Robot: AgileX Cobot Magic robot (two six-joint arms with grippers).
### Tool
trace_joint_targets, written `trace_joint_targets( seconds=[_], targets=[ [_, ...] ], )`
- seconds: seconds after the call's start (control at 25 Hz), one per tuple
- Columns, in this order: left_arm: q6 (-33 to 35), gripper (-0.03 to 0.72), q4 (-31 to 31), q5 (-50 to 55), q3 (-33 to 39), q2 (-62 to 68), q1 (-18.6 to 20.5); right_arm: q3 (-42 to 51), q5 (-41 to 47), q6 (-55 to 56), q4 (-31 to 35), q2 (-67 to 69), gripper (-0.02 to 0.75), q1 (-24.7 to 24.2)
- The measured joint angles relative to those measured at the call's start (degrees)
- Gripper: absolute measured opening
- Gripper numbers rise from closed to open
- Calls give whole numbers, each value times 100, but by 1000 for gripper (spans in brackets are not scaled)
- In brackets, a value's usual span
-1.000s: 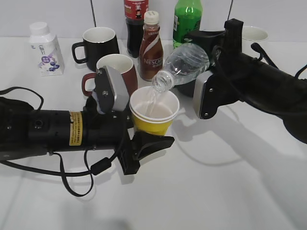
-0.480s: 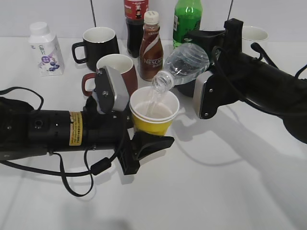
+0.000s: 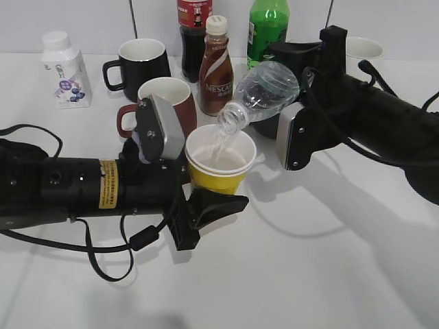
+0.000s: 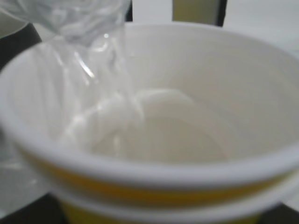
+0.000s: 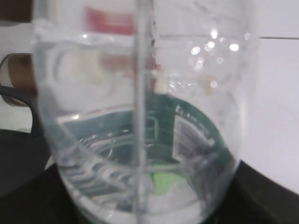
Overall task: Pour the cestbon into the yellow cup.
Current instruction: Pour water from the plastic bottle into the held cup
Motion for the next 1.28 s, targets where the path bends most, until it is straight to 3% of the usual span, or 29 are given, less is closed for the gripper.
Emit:
trace_joint_targets(
  seconds=[0.92,1.28],
  targets=[
    [0,440,0,0,0,0,0,0,0,252,0,0,467,0],
    [0,440,-5,-106,0,0,0,0,10,1854,-110,0,467,0]
  ],
)
